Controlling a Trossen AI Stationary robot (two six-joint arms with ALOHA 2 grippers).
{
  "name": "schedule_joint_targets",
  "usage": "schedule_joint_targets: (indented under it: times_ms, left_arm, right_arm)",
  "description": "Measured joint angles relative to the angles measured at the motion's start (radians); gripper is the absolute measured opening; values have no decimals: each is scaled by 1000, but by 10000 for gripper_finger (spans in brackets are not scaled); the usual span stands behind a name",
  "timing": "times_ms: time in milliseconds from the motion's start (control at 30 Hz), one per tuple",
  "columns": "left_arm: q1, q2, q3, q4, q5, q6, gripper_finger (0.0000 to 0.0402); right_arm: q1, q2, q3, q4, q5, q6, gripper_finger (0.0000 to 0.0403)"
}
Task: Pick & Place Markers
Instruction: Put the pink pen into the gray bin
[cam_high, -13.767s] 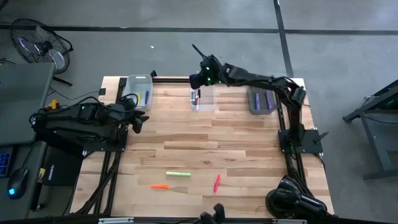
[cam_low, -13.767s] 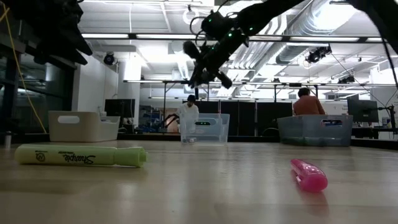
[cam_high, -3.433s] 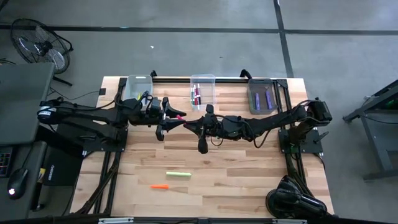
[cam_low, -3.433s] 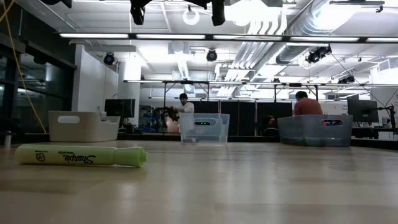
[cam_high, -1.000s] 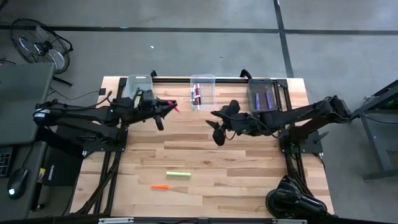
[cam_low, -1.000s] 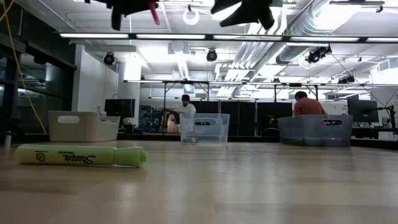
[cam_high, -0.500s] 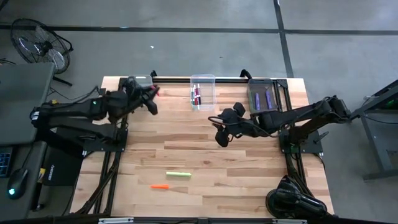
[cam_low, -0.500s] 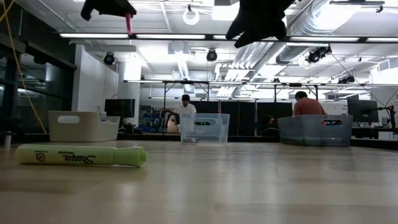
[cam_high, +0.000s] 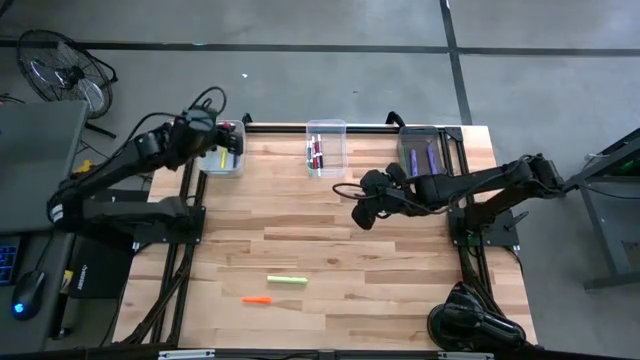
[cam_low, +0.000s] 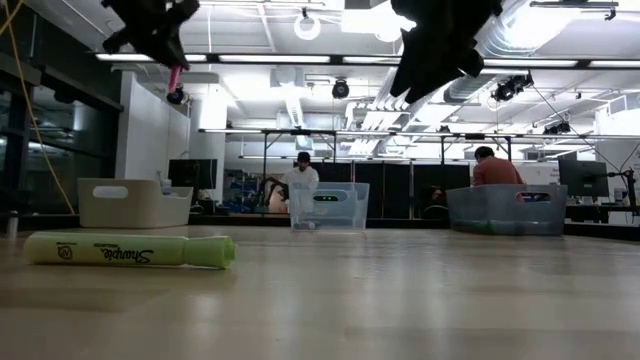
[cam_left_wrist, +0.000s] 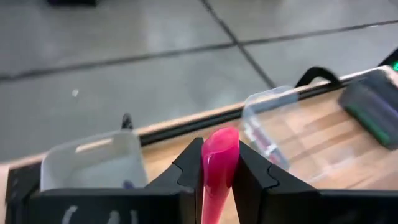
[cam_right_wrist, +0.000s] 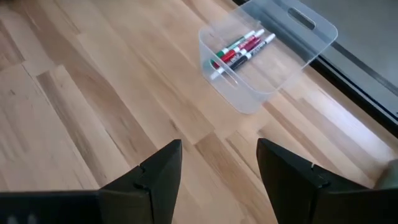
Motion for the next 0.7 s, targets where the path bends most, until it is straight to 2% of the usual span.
schedule_joint_targets:
  times_ms: [200,400,533,700]
  left_arm:
    - [200,63,0,-86,121,-14,50]
    - [374,165,0,-114,232,56,50]
    - [456,245,0,-115,310,92,50]
    - [512,353,0,-113,349,121,50]
  right_arm:
    - [-16,0,0,-6,-7,-4,197]
    - [-27,0,0,-7,-18,-18,197]
    - [-27,0,0,-7,-16,-41,197]
    - [-39,0,0,-15,-20,-54,197]
